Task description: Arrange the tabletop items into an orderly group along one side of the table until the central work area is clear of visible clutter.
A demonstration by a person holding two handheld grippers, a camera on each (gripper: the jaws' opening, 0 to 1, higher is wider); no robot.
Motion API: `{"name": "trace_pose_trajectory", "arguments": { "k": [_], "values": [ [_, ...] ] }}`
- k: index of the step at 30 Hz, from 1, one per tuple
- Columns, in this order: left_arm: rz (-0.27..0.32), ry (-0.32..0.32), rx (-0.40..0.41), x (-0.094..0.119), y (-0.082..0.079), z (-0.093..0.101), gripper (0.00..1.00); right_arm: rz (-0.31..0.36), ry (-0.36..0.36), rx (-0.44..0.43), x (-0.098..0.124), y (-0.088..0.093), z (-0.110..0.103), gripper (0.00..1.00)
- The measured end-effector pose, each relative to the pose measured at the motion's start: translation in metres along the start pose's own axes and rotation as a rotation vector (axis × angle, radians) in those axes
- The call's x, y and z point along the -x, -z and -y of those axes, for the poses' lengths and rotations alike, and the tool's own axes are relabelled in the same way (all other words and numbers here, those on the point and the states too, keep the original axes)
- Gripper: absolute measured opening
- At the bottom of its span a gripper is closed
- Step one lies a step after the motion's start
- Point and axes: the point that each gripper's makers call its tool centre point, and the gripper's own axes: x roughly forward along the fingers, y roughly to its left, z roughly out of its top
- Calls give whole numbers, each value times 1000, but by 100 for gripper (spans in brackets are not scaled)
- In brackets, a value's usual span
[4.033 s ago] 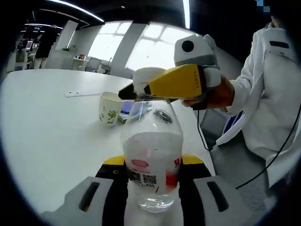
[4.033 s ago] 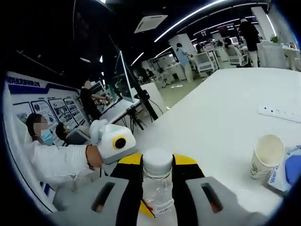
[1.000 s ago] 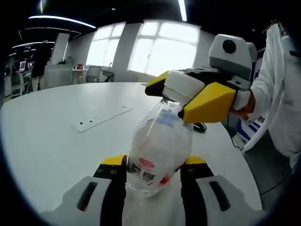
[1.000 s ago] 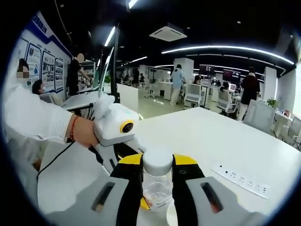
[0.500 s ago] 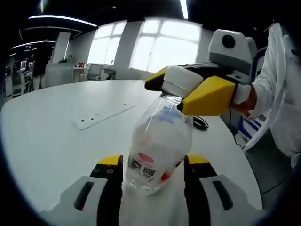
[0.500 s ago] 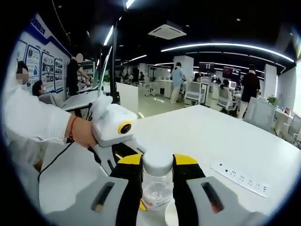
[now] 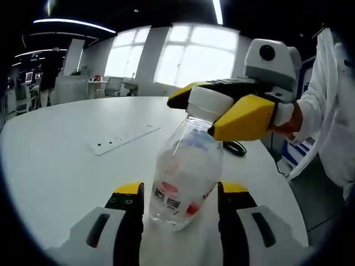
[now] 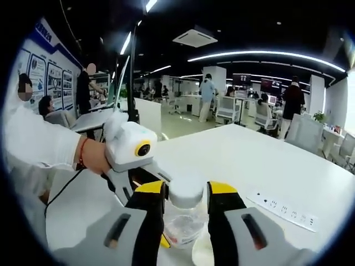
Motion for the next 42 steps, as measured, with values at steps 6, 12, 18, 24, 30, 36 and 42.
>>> {"name": "trace_pose_trajectory", "arguments": {
  "k": [6,12,18,24,30,36,42],
  "values": [
    [1,-7,5,3,-2,0,56,-5,5,-4,3,1,3,35],
    [-3,-8,14,4,-3,3,58,-11,12,-9,10,2,7,38],
    [-5,-12,27,6,-6,6,60,-33,11,-43,15,9,9,46],
    [-4,-29,38,14,-11,8,61,-26,19,-47,27,7,10,47],
    [-19,-37,34,19,-12,15,63,-43,25,-63,37,15,13,50],
    [-17,-51,45,25,-13,21,65,-56,32,-84,50,23,16,55],
    [-9,-75,59,33,-12,27,65,-74,42,-105,67,32,20,59]
  ]
}}
